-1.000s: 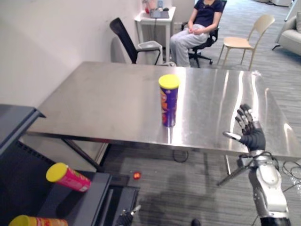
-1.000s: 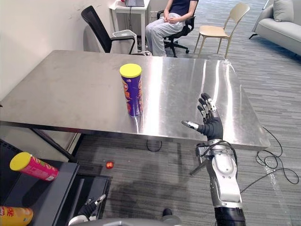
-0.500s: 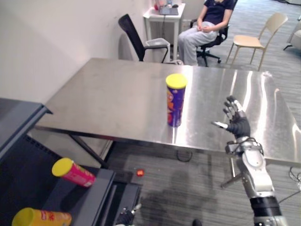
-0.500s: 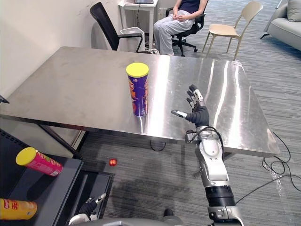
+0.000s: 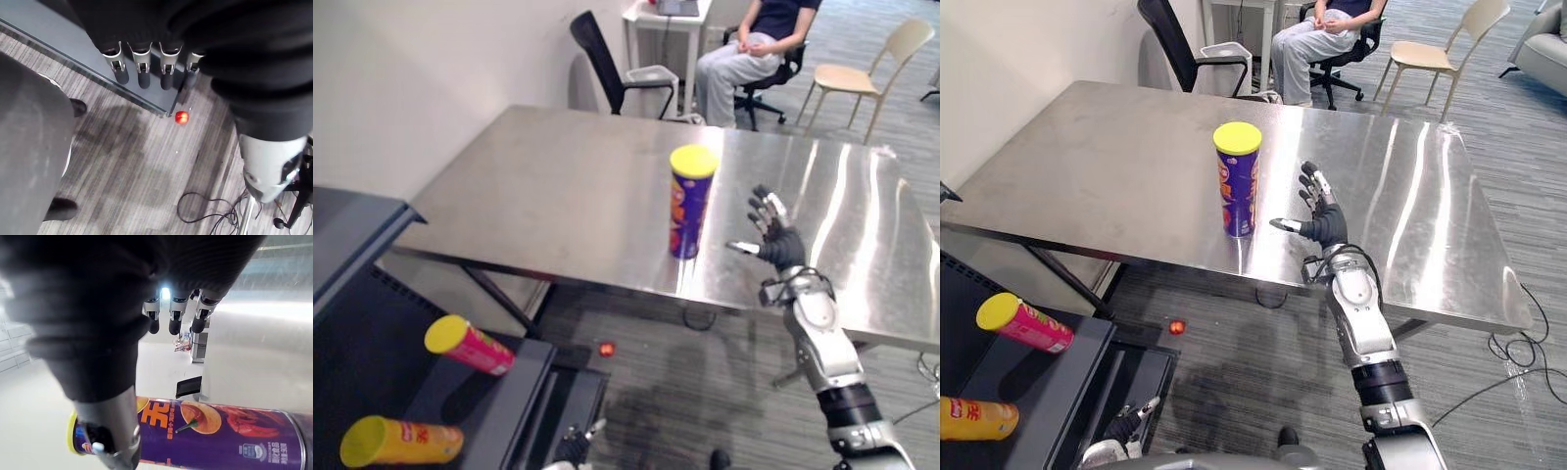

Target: Put the gum and the chips on the shelf.

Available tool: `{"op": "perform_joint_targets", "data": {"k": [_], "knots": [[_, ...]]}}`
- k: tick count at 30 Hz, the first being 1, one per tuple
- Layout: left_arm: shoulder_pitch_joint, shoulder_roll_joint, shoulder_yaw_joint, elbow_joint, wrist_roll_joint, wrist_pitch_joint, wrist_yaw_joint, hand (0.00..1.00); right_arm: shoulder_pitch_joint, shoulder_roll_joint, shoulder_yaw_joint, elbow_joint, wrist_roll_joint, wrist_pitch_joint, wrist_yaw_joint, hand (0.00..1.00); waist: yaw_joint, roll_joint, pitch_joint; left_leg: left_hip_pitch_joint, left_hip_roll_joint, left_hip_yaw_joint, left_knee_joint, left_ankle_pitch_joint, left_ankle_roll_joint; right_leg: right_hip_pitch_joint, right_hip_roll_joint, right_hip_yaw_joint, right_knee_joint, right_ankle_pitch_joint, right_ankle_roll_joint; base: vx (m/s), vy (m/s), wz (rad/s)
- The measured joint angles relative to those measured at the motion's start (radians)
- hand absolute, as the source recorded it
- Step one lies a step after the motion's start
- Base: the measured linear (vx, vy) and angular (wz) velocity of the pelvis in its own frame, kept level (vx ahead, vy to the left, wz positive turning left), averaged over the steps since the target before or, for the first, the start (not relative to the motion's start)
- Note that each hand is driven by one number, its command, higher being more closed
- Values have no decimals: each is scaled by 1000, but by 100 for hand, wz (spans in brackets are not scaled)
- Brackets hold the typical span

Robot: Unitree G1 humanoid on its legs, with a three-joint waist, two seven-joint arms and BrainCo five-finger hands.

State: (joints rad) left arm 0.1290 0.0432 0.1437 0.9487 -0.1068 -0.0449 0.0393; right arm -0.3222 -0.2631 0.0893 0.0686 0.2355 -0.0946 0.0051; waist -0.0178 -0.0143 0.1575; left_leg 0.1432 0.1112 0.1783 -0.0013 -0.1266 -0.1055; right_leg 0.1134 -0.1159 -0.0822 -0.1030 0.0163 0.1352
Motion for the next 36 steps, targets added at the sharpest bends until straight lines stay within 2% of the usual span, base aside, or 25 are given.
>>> {"op": "perform_joint_targets", "data": {"k": [11, 15, 27, 28, 36], "knots": [[-6, 1, 0, -15, -8, 0, 3, 0, -75, 7, 8, 66, 0, 8, -20, 0, 21, -13, 14, -10, -15, -28, -21, 20, 7, -1, -14, -32, 0, 2, 3, -20, -7, 8], [-5, 8, 1, -33, -9, 1, 4, 0, -104, 11, 9, 78, 0, 24, -25, 0, 26, -28, 25, -19, -19, -51, -31, 33, 8, -4, -17, -50, 0, 3, 3, -39, -14, 13], [-5, 10, 2, -57, -39, 0, 20, 0, -210, 31, 7, 154, 0, 30, -59, 0, 48, -38, 46, -33, -32, -81, -50, 47, 17, -7, -28, -86, -2, 4, 6, -21, -5, 8], [-5, 10, 2, -62, -41, 0, 21, 0, -223, 31, 7, 171, -1, 30, -68, 100, 50, -40, 49, -36, -33, -84, -50, 48, 18, -8, -29, -90, -2, 4, 6, -18, -2, 14], [-5, 11, 2, -73, -45, 0, 24, 0, -297, 37, 4, 217, -1, 33, -88, 100, 52, -43, 62, -41, -35, -97, -52, 49, 18, -8, -30, -103, -2, 5, 6, -15, -6, 4]]}}
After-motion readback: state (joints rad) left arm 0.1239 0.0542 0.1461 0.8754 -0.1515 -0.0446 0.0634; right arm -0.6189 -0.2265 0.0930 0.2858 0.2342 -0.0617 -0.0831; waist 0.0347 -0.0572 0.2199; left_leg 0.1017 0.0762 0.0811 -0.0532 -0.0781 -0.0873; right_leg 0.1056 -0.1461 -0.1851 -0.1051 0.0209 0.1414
